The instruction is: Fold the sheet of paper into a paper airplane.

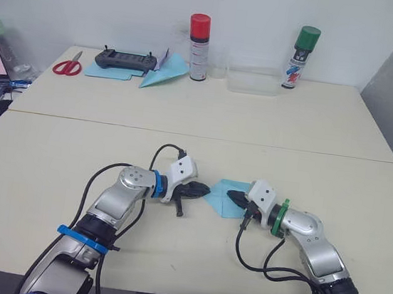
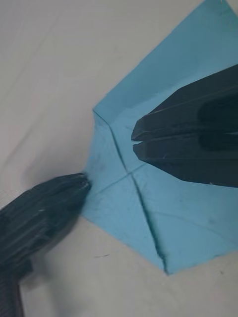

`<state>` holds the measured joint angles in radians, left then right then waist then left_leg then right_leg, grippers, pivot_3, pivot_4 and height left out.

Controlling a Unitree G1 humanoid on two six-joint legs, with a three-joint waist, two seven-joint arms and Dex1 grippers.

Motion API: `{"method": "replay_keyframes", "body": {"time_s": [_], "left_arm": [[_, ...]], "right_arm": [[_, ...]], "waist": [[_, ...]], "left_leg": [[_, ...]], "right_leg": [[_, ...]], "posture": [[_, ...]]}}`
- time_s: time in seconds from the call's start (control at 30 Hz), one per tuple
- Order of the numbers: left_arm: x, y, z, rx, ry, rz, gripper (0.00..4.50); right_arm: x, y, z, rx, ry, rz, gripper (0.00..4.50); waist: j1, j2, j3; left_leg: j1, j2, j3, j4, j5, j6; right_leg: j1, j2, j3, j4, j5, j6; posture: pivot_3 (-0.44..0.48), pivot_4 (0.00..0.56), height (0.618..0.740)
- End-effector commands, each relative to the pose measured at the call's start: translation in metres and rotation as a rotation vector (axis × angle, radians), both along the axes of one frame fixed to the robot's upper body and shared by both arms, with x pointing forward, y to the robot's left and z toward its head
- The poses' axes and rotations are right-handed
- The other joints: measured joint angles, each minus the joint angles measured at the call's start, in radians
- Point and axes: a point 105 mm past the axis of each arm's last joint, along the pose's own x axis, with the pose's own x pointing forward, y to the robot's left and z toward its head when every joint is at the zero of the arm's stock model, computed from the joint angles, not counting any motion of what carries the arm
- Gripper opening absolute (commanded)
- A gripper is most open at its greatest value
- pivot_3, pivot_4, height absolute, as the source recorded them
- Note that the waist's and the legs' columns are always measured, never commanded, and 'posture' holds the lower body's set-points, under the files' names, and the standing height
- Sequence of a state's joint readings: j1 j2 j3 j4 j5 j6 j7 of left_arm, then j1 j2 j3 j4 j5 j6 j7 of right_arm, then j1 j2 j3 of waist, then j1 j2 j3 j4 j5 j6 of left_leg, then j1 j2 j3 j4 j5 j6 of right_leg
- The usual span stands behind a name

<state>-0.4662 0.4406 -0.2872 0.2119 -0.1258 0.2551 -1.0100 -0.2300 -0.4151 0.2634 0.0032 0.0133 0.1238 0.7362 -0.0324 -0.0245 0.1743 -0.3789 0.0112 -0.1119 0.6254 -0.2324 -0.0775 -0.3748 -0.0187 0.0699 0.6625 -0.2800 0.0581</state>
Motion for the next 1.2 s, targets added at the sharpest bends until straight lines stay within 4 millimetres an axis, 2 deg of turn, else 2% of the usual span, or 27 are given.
{"method": "replay_keyframes", "body": {"time_s": [0.03,0.17,0.53,0.83,0.93,1.03,1.17,1.2], "left_arm": [[0.000,-0.003,0.002,0.001,0.008,0.021,0.00],[0.002,-0.018,0.017,-0.050,-0.033,0.006,0.00],[-0.010,-0.032,-0.016,0.021,0.020,-0.039,0.00],[-0.003,-0.029,-0.024,0.053,0.035,-0.003,0.00],[-0.004,-0.022,-0.029,0.063,0.075,0.025,0.00],[-0.004,-0.005,-0.032,0.055,0.104,0.089,0.00],[-0.020,0.032,-0.045,0.110,0.164,0.147,0.00],[-0.023,0.046,-0.049,0.136,0.178,0.187,0.00]], "right_arm": [[-0.004,-0.007,-0.018,-0.069,0.059,-0.013,0.04],[-0.005,-0.009,-0.022,-0.077,0.065,-0.016,0.04],[-0.004,-0.012,-0.024,-0.083,0.059,-0.041,0.04],[-0.003,-0.014,-0.025,-0.093,0.064,-0.048,0.04],[-0.003,-0.015,-0.026,-0.093,0.069,-0.054,0.04],[-0.002,-0.015,-0.026,-0.101,0.069,-0.058,0.04],[-0.001,-0.017,-0.027,-0.109,0.068,-0.066,0.04],[-0.002,-0.017,-0.027,-0.109,0.072,-0.066,0.04]], "waist": [[0.000,0.000,0.000],[0.000,0.000,0.000],[0.000,0.000,0.000],[0.001,0.000,0.000],[0.001,0.000,-0.001],[-0.001,0.000,-0.001],[-0.010,0.001,-0.003],[-0.011,0.001,-0.004]], "left_leg": [[0.000,0.000,0.000,0.000,0.000,0.000],[-0.001,0.000,0.000,0.000,0.000,0.000],[-0.001,0.000,0.000,0.000,0.000,0.000],[0.000,0.000,0.000,0.000,0.000,0.000],[0.000,0.000,0.000,0.000,0.000,0.000],[0.000,0.000,0.000,0.000,0.000,0.000],[0.002,0.001,0.000,-0.002,0.000,0.000],[0.003,0.001,0.000,-0.002,0.000,0.000]], "right_leg": [[0.000,0.000,0.000,0.000,0.000,0.000],[0.000,0.000,0.000,-0.001,0.000,0.000],[0.000,0.000,0.000,-0.001,0.000,0.000],[0.001,0.000,0.000,-0.001,0.000,0.000],[0.001,0.000,0.000,-0.001,0.000,0.000],[0.001,0.000,0.000,-0.001,0.000,0.000],[0.001,0.000,0.000,-0.001,0.000,0.000],[0.002,0.000,0.000,-0.001,0.000,0.000]], "posture": [[0.000,0.150,0.740],[0.000,0.150,0.740],[0.000,0.150,0.740],[0.000,0.150,0.740],[0.000,0.150,0.740],[0.000,0.150,0.740],[0.000,0.150,0.740],[0.000,0.150,0.740]]}}
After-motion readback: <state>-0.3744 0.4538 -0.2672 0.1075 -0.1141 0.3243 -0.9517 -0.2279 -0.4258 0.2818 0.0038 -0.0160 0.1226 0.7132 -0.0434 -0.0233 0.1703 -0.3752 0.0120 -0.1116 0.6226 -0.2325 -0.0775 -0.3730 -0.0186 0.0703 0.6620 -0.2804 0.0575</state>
